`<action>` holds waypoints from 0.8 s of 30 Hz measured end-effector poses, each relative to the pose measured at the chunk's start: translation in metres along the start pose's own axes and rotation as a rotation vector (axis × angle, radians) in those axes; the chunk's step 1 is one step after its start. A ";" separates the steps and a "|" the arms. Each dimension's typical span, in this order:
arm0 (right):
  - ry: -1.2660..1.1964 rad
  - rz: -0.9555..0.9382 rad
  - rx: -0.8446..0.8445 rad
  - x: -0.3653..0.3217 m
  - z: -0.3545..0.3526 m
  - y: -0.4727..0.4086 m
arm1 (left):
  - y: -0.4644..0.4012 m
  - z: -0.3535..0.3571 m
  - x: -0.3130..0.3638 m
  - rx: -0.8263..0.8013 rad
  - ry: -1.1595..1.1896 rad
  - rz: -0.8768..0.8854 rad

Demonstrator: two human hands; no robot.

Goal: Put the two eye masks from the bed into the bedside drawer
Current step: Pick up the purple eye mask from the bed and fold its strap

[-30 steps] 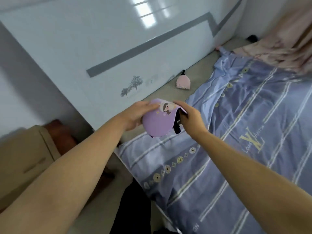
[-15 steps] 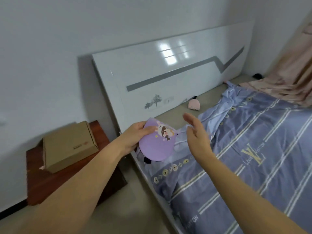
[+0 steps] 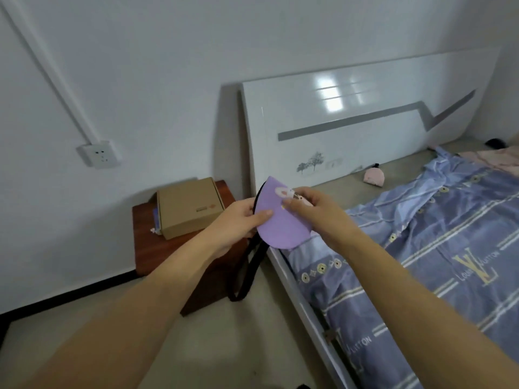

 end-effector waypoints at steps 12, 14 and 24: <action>-0.493 0.119 -0.001 -0.008 0.056 0.015 | 0.063 -0.009 -0.016 -0.138 0.178 -0.079; -0.524 0.134 0.000 -0.006 0.057 0.013 | 0.066 -0.012 -0.014 -0.159 0.216 -0.120; -0.477 0.040 0.251 -0.024 0.013 -0.010 | 0.080 0.033 -0.049 -0.374 0.454 -0.505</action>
Point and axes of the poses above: each hand's wrist, its own y-axis away from the middle knuckle, its own z-axis out of the palm, x = y × z, the point moved 10 cm from there along -y, towards the middle knuckle, and after that the axes turned 9 degrees about y, right-handed, at the moved point
